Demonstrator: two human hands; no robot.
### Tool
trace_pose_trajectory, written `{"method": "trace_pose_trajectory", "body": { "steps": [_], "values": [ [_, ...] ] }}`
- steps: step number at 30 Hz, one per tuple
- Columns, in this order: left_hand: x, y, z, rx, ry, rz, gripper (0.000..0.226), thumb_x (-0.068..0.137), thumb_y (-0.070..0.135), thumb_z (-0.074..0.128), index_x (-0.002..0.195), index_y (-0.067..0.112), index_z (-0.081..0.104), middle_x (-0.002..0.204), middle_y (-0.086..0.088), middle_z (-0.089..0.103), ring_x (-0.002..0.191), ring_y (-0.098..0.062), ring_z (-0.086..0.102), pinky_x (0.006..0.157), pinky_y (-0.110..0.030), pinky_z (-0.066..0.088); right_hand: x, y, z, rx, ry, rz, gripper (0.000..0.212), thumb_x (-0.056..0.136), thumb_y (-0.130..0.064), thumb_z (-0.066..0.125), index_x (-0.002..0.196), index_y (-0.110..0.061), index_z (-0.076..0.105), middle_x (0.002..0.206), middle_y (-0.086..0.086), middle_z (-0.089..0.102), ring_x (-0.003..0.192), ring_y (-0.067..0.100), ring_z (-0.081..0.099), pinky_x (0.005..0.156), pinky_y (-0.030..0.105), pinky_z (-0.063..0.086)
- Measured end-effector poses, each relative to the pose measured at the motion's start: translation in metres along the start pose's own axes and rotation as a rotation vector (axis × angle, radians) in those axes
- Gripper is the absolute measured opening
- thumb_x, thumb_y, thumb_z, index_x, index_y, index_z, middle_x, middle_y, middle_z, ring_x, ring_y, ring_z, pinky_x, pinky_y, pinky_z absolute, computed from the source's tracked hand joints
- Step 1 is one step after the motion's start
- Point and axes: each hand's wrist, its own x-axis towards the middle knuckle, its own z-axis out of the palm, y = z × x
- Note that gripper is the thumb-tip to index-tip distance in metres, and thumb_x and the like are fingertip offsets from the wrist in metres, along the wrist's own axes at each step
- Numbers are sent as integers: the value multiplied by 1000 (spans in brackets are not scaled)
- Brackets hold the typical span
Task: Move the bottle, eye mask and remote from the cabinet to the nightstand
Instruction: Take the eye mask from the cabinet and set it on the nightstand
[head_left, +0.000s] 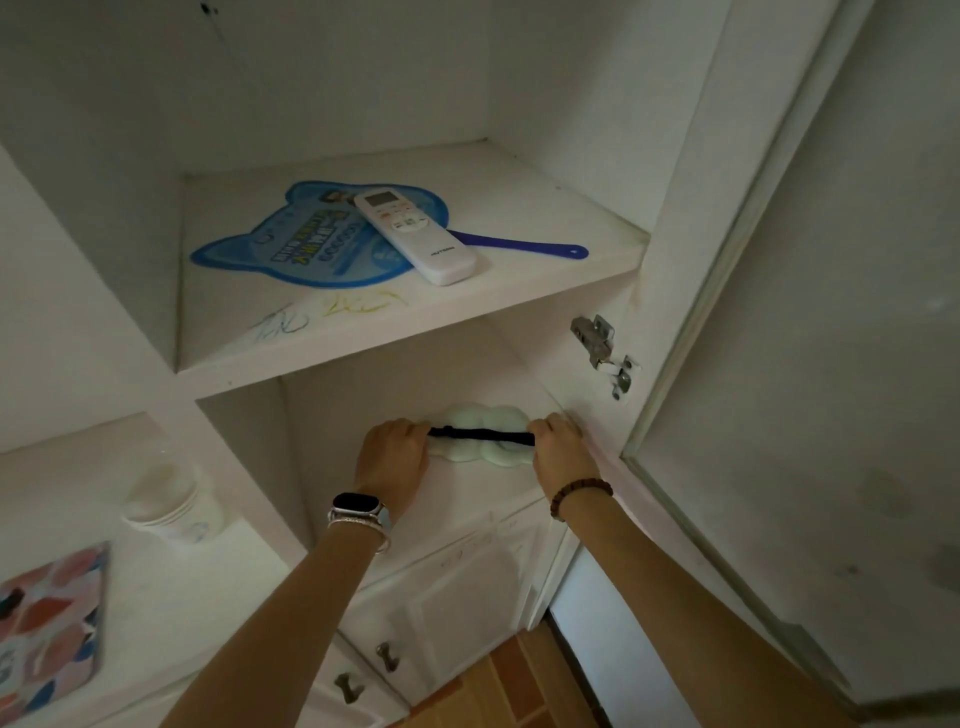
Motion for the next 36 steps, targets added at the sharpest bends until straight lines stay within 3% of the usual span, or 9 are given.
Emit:
{"method": "trace_pose_trajectory", "body": {
  "steps": [6,10,13,18,23,26,31,33,36],
  "values": [
    [12,-1,3,-19,20,-41,17,84,7,59,98,4,68,80,-16,63,72,-35,58,68,-39,45,3,-5,0,-60,41,-16,28,88,8,47,111,-3,58,111,15,52,104,30,52,95,36,44],
    [15,1,5,-25,27,-67,13,84,11,60,93,4,66,82,-15,61,73,-34,56,66,-38,43,3,-8,3,-28,96,0,21,76,16,61,88,-1,63,89,17,54,74,31,56,68,42,54],
    [18,2,8,-21,34,-98,10,84,13,62,90,4,63,79,-15,59,70,-35,56,63,-38,42,1,-10,-4,41,108,10,24,94,0,41,111,-5,57,114,20,48,102,36,49,85,46,46],
    [23,3,7,-57,49,-158,14,88,5,51,99,1,59,87,-20,62,80,-37,57,70,-40,40,-5,-11,-13,40,140,-61,27,96,-1,36,115,-3,55,119,19,44,105,35,46,88,43,42],
    [18,13,-8,-172,168,-194,26,89,0,45,111,2,58,88,-21,66,81,-39,61,75,-42,42,-22,-11,-18,129,286,-61,23,80,18,55,93,-1,58,97,17,52,69,23,52,59,28,49],
    [5,21,-20,-373,308,-229,31,90,-2,44,117,2,57,91,-23,66,79,-40,62,72,-45,49,-31,-16,-23,261,307,21,22,86,14,50,97,-4,52,104,11,47,76,18,48,64,25,45],
    [-30,32,-35,-679,386,-198,35,94,3,36,124,12,50,114,-8,61,99,-21,57,86,-35,47,-49,-20,-28,494,337,109,18,88,9,51,96,-6,52,96,10,50,75,10,46,63,10,37],
    [-42,29,-36,-711,404,-139,34,93,-2,37,119,12,54,113,-4,61,100,-16,57,87,-27,46,-58,-22,-28,568,367,125,17,88,8,52,96,-7,55,95,11,56,81,16,52,71,12,43],
    [-60,21,-36,-698,385,-72,31,92,-4,42,114,12,58,109,2,61,98,-11,56,86,-8,39,-73,-23,-27,652,399,132,21,86,8,55,98,-8,61,97,8,62,89,19,58,82,27,50]
  ]
}}
